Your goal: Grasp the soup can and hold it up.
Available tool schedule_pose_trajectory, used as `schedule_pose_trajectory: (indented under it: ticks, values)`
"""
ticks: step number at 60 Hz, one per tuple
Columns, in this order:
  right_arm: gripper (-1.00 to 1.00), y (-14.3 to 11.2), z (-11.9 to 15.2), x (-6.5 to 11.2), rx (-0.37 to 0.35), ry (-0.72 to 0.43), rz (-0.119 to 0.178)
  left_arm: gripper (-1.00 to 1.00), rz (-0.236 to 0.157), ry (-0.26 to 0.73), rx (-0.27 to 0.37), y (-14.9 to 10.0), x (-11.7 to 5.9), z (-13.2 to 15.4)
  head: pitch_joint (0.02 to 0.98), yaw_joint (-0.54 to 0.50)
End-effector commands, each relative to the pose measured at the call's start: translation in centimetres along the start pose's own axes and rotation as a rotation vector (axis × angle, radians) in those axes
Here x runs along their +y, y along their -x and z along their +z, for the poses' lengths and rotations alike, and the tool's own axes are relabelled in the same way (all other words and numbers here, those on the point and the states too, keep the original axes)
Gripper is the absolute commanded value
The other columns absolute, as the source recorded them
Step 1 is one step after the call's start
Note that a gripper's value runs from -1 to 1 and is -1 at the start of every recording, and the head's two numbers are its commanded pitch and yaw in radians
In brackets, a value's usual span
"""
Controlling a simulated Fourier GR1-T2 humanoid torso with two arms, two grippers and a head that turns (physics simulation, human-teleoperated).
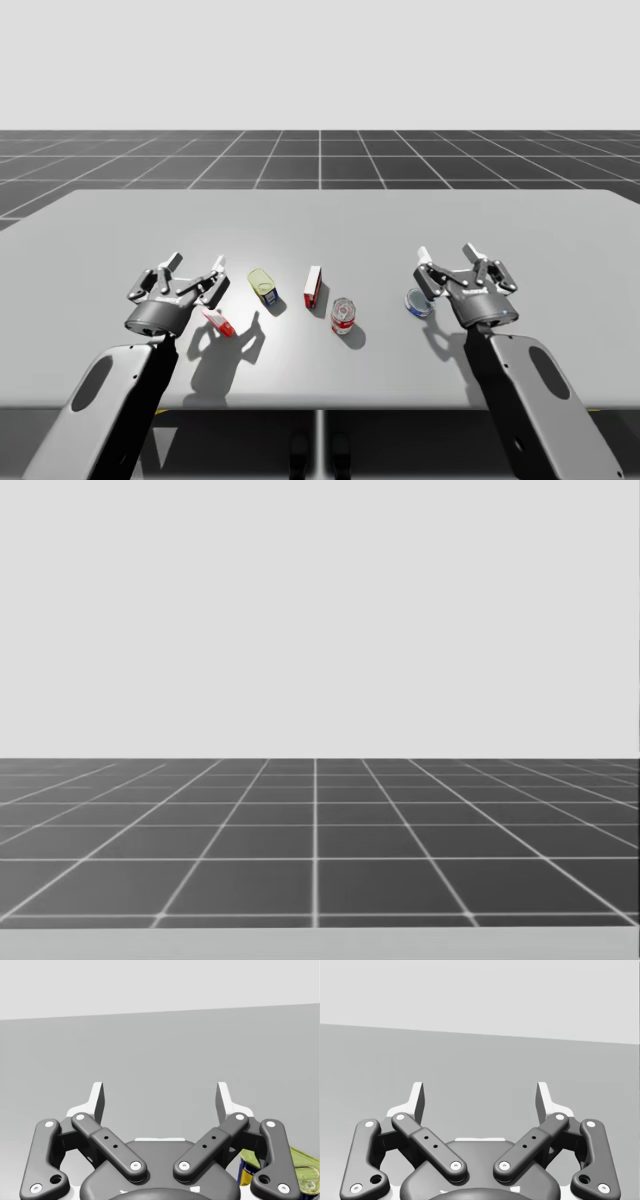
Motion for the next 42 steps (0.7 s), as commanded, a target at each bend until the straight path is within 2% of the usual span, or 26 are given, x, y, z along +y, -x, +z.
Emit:
schedule_pose_trajectory:
  ticks: [1, 6, 8, 10, 11, 22, 24, 42]
  values:
    - [-1.00, 0.06, 0.22, 0.15, -0.013, 0.006, -0.005, -1.00, -0.001, -0.003, -0.004, -0.08, 0.07, 0.05, 0.065, -0.01]
    - [-1.00, -0.08, 0.13, 0.18, -0.018, -0.015, -0.015, -1.00, 0.001, -0.003, -0.004, -0.09, 0.10, 0.07, 0.080, -0.01]
    - [-1.00, -0.20, 0.08, 0.20, -0.009, -0.015, -0.004, -1.00, 0.001, -0.003, -0.004, -0.08, 0.11, 0.06, 0.093, -0.01]
    - [-1.00, -0.24, 0.11, 0.18, -0.002, -0.029, -0.008, -1.00, 0.001, -0.004, -0.004, -0.09, 0.11, 0.07, 0.106, -0.01]
    - [-1.00, -0.26, 0.11, 0.20, 0.007, -0.036, -0.018, -1.00, 0.001, -0.004, -0.004, -0.08, 0.13, 0.06, 0.133, -0.01]
    - [-1.00, -0.11, 0.00, 0.27, 0.019, -0.040, -0.005, -1.00, -0.003, -0.005, -0.002, -0.05, 0.20, 0.04, 0.297, -0.02]
    - [-1.00, -0.05, -0.03, 0.31, 0.021, -0.034, 0.008, -1.00, -0.003, -0.003, -0.003, -0.08, 0.24, 0.05, 0.341, -0.02]
    - [-1.00, 0.07, -0.11, 0.30, 0.027, -0.023, 0.021, -1.00, -0.015, -0.001, -0.005, -0.14, 0.40, -0.04, 0.619, -0.05]
